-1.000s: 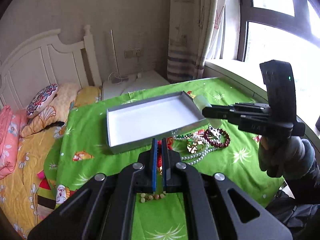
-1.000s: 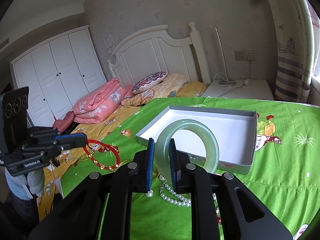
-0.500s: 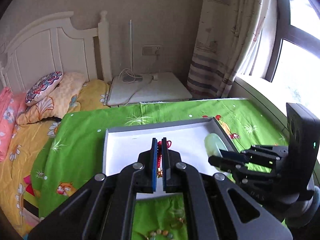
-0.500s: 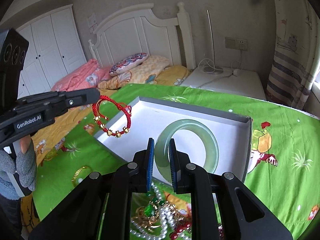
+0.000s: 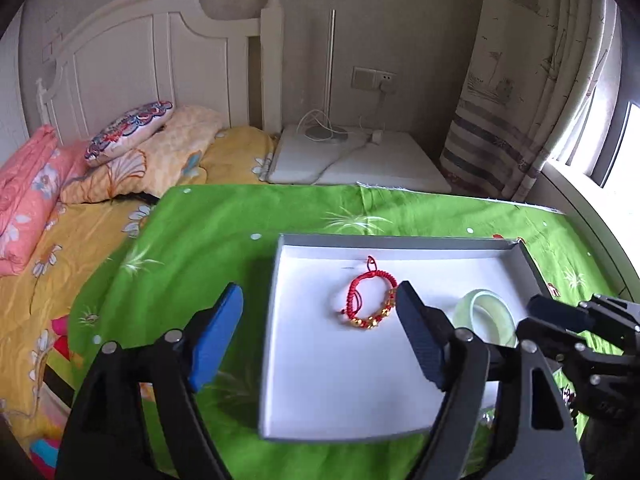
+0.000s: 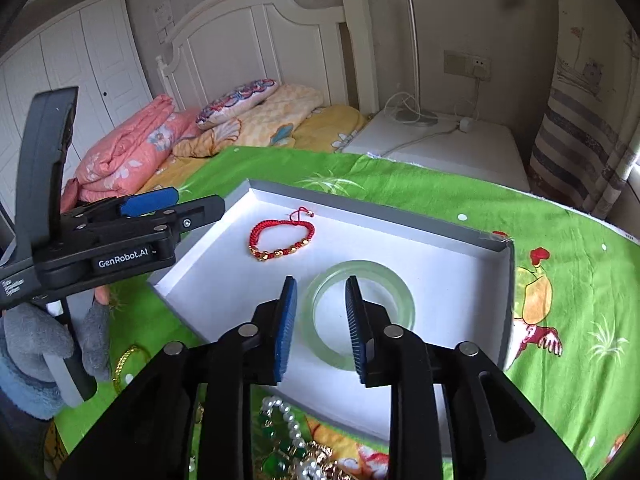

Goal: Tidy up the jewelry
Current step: 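Open the left tool over the box while the right tool releases the jade bangle inside, then withdraw both tools from the box back over the jewelry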

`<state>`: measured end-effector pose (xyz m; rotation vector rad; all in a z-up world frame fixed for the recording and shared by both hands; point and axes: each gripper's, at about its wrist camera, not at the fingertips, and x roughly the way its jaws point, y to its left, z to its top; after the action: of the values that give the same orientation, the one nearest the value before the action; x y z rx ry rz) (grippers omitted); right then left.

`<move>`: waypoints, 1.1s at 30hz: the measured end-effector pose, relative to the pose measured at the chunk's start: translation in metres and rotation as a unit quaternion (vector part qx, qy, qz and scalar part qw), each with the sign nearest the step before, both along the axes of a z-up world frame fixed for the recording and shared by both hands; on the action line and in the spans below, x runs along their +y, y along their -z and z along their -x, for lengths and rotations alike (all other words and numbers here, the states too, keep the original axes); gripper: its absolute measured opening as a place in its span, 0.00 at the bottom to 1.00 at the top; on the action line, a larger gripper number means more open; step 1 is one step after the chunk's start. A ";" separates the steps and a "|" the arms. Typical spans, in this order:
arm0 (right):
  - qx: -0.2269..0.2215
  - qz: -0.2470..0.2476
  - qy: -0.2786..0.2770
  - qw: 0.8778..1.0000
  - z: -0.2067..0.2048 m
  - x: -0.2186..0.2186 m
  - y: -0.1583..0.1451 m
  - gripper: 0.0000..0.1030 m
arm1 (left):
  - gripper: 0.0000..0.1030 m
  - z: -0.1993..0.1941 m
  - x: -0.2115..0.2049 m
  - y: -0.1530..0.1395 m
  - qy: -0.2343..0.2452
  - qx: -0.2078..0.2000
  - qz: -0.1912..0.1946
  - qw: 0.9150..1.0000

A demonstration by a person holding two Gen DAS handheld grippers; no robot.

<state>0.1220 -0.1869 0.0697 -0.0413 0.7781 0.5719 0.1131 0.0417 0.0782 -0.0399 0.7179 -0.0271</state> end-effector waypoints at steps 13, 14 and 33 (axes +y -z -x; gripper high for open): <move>-0.138 -0.049 0.069 0.987 0.144 -0.087 -0.022 0.95 | 0.97 0.167 0.030 0.020 -0.002 -0.024 -0.003 1.000; -0.132 -0.053 0.070 0.987 0.148 -0.091 -0.018 0.95 | 0.97 0.174 0.033 0.026 -0.002 -0.021 0.011 1.000; -0.065 0.003 0.066 0.996 0.177 -0.090 0.025 0.88 | 0.97 0.196 0.049 0.059 0.003 0.004 0.125 0.992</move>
<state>-0.0552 -0.2766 0.0446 -0.0317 0.6511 0.4373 -0.0831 0.0909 0.0197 -0.2774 0.7188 -0.1229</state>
